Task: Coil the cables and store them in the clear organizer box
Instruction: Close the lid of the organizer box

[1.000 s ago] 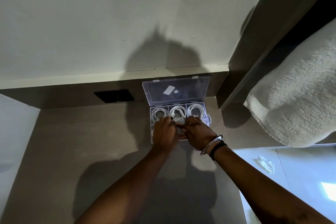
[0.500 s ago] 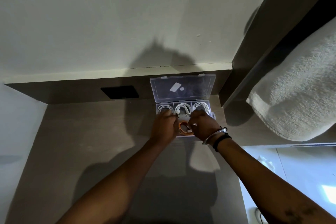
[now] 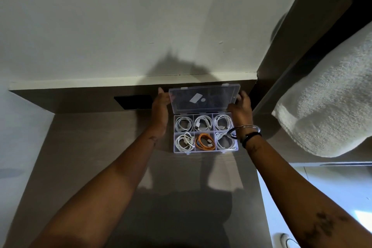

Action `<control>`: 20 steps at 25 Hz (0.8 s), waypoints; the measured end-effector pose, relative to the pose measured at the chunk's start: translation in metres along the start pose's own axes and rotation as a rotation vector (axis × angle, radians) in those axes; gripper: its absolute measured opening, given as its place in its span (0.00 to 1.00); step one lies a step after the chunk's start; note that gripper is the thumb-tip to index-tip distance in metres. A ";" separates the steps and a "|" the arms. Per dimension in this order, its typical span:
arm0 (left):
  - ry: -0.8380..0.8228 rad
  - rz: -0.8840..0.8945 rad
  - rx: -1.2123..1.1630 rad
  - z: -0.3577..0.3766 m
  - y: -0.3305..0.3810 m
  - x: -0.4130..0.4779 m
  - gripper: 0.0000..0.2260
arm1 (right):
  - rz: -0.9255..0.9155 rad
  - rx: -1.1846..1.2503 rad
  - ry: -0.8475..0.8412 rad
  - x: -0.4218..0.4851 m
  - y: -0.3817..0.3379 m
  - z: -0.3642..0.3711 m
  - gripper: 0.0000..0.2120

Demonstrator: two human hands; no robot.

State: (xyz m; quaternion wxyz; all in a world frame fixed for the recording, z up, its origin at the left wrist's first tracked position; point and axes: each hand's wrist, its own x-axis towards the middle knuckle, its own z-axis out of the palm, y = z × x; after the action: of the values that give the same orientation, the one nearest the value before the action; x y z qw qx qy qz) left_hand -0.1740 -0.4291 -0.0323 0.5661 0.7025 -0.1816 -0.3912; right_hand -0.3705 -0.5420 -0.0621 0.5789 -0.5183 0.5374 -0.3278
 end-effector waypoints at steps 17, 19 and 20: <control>-0.325 0.720 1.376 -0.018 -0.126 -0.062 0.19 | -0.734 -1.210 -0.500 -0.051 0.070 -0.056 0.20; -0.309 0.805 1.403 -0.020 -0.129 -0.062 0.18 | -0.759 -1.243 -0.495 -0.053 0.069 -0.054 0.18; -0.299 0.863 1.438 -0.021 -0.133 -0.062 0.17 | -0.766 -1.260 -0.493 -0.054 0.071 -0.053 0.17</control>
State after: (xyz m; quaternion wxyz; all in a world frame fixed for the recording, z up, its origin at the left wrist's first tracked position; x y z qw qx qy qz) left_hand -0.2224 -0.3334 -0.1348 0.0519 0.7013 -0.7107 -0.0194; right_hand -0.4452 -0.4867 -0.1082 0.1242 -0.9571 0.2616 -0.0129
